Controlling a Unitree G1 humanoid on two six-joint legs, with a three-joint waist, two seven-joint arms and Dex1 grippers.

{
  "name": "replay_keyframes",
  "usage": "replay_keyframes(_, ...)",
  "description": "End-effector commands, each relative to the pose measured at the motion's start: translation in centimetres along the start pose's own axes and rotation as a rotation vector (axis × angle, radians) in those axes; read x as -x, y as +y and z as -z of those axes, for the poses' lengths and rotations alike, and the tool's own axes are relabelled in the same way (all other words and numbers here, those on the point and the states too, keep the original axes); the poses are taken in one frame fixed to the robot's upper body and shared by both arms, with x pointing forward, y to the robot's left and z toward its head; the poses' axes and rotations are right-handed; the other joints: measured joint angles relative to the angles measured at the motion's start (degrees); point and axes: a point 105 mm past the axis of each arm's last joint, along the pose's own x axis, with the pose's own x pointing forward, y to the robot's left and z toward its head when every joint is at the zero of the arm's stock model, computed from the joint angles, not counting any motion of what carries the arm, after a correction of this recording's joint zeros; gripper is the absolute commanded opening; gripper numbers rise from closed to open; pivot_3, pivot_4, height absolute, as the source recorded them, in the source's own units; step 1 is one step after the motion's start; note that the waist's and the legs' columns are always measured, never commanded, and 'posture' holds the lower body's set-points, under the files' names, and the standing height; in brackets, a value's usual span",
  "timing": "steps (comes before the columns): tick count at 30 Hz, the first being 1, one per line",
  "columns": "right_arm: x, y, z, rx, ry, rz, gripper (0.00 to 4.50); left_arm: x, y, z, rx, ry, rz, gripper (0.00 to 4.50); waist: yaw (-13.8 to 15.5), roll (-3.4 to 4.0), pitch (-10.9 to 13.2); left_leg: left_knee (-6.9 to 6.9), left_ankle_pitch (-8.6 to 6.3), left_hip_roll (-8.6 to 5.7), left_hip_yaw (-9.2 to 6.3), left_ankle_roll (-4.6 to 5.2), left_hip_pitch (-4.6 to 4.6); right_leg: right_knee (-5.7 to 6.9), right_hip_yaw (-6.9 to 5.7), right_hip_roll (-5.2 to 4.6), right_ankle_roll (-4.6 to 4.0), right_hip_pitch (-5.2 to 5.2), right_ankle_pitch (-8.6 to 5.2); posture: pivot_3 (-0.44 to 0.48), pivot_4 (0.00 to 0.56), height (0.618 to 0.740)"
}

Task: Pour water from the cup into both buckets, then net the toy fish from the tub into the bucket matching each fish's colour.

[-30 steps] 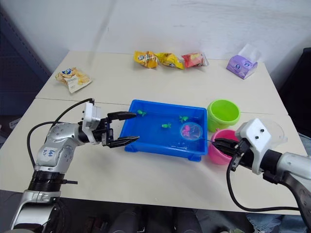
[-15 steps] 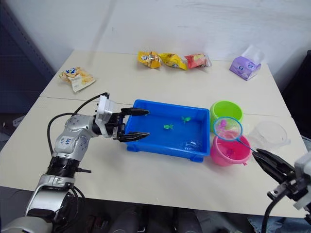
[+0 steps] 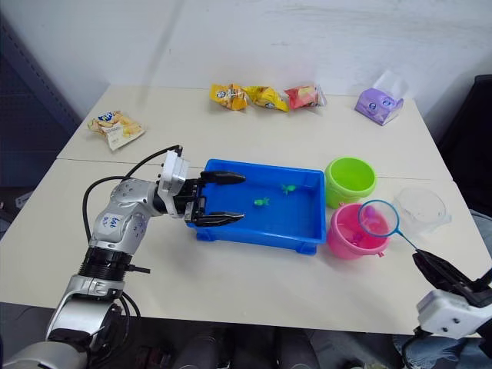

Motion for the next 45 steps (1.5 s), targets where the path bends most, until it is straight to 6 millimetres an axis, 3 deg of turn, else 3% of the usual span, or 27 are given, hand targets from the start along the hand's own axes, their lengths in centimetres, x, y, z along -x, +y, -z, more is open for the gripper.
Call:
replay_keyframes(1,0.4,-1.3,-0.1,0.183,-0.044,0.060,0.00,-0.4,-0.2,-1.0,-0.028,-0.028,0.000,4.49,0.02,0.00,0.00,0.00,0.00,0.01,0.00,-0.02,0.01,0.01,0.00,0.01,-0.01,0.01,-0.01,0.000,0.150,0.740)
replay_keyframes(7,0.4,-0.5,0.1,0.279,-0.132,0.057,0.00,-0.9,-0.5,-0.8,-0.006,-0.036,0.008,4.49,0.00,0.00,0.00,0.00,0.03,0.00,0.05,-0.06,0.05,0.02,0.03,0.01,-0.04,0.04,-0.02,0.000,0.150,0.740)
replay_keyframes(16,0.0,-0.9,1.8,0.374,-0.067,0.105,0.00,-0.4,-0.5,-0.4,-0.006,-0.019,0.001,4.49,-0.06,0.00,0.00,-0.02,0.09,0.04,0.10,-0.14,0.14,0.12,0.10,0.06,-0.11,0.04,-0.06,0.000,0.150,0.740)
replay_keyframes(22,-0.3,-3.1,2.1,0.430,-0.028,0.174,0.00,-0.4,-0.3,-0.4,-0.011,-0.024,-0.004,4.49,-0.19,0.00,0.00,-0.04,0.09,0.04,0.12,-0.14,0.15,0.12,0.12,0.06,-0.12,0.04,-0.07,0.000,0.150,0.740)
replay_keyframes(23,-0.4,-2.5,2.3,0.409,-0.018,0.165,0.00,-0.4,-0.2,-0.4,-0.010,-0.027,-0.008,4.49,-0.18,0.00,0.00,-0.04,0.09,0.04,0.12,-0.13,0.15,0.12,0.12,0.06,-0.12,0.04,-0.07,0.000,0.150,0.740)
replay_keyframes(26,-0.8,2.3,1.2,0.314,-0.084,0.021,0.00,-0.6,-0.3,-0.1,-0.006,-0.031,-0.007,4.49,-0.09,-0.02,0.00,-0.05,0.09,0.06,0.11,-0.14,0.15,0.11,0.11,0.08,-0.13,0.04,-0.07,0.000,0.150,0.740)
replay_keyframes(27,-0.8,2.5,0.7,0.310,-0.103,0.019,0.00,-0.7,-0.4,0.0,-0.008,-0.031,-0.005,4.49,0.04,-0.02,0.00,-0.07,0.09,0.06,0.11,-0.14,0.15,0.08,0.11,0.08,-0.13,0.04,-0.07,0.000,0.150,0.740)
replay_keyframes(32,-0.2,-2.0,0.3,0.414,-0.055,0.152,0.00,-0.6,-0.2,-0.1,-0.011,-0.037,-0.013,4.49,-0.23,0.23,-0.04,-0.08,0.08,0.01,0.17,-0.13,0.13,0.13,0.18,0.05,-0.11,-0.01,-0.10,0.000,0.150,0.740)
replay_keyframes(41,-0.4,-4.6,0.4,0.457,-0.041,0.211,0.00,-0.7,-0.2,0.0,-0.010,-0.044,-0.017,4.49,-0.13,0.15,-0.03,-0.10,0.10,0.08,0.20,-0.17,0.21,0.16,0.23,0.13,-0.10,0.02,-0.09,0.000,0.150,0.740)
replay_keyframes(42,-0.7,-4.2,0.7,0.464,-0.029,0.200,0.00,-0.7,-0.2,0.0,-0.010,-0.044,-0.019,4.49,-0.10,0.15,-0.03,-0.09,0.10,0.08,0.20,-0.17,0.20,0.16,0.23,0.13,-0.10,0.02,-0.09,0.000,0.150,0.740)
replay_keyframes(45,-1.6,0.8,0.3,0.338,-0.088,0.028,0.00,-0.9,-0.2,0.0,-0.001,-0.055,-0.029,4.49,-0.11,0.03,-0.05,-0.09,0.10,0.08,0.20,-0.17,0.21,0.15,0.23,0.13,-0.10,0.03,-0.09,0.000,0.150,0.740)
